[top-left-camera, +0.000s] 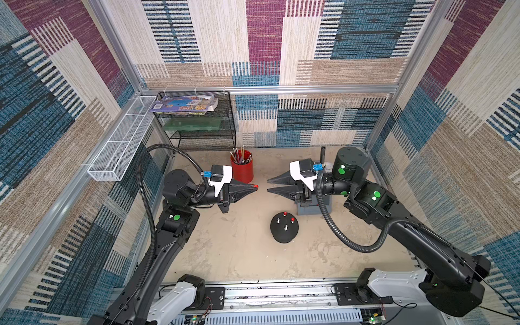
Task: Cover the protruding screws with screw protection sleeves
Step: Pick up the screw protection sleeve from the center of the board.
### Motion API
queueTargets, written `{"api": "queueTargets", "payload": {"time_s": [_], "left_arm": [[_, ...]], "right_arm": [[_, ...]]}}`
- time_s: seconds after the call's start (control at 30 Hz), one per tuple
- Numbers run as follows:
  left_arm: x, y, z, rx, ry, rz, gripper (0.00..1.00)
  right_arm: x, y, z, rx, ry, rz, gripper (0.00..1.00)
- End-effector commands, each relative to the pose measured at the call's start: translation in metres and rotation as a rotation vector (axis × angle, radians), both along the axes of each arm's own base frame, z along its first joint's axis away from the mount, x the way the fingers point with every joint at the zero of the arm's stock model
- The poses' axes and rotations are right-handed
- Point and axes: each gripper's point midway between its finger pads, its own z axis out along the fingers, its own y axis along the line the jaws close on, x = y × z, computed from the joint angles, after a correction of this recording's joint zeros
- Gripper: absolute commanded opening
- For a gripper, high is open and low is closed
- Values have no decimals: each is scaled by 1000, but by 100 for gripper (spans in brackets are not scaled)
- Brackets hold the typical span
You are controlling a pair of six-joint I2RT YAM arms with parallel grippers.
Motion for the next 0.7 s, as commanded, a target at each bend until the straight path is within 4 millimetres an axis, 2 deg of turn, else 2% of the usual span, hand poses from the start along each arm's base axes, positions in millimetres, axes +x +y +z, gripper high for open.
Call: {"api": "queueTargets", "payload": {"time_s": [0.0,0.43,0.67], "left_arm": [[-13,-1,-1,25,-33,-47,0],[-22,-2,-1,41,-34,-76,0],[-28,-2,0,43,-45,-90,0]], "right_arm": [[-2,4,-6,-31,-5,16,24],[-2,20,-17,-70,21,47,26],[-3,26,-22,-90,36,70,23]]}}
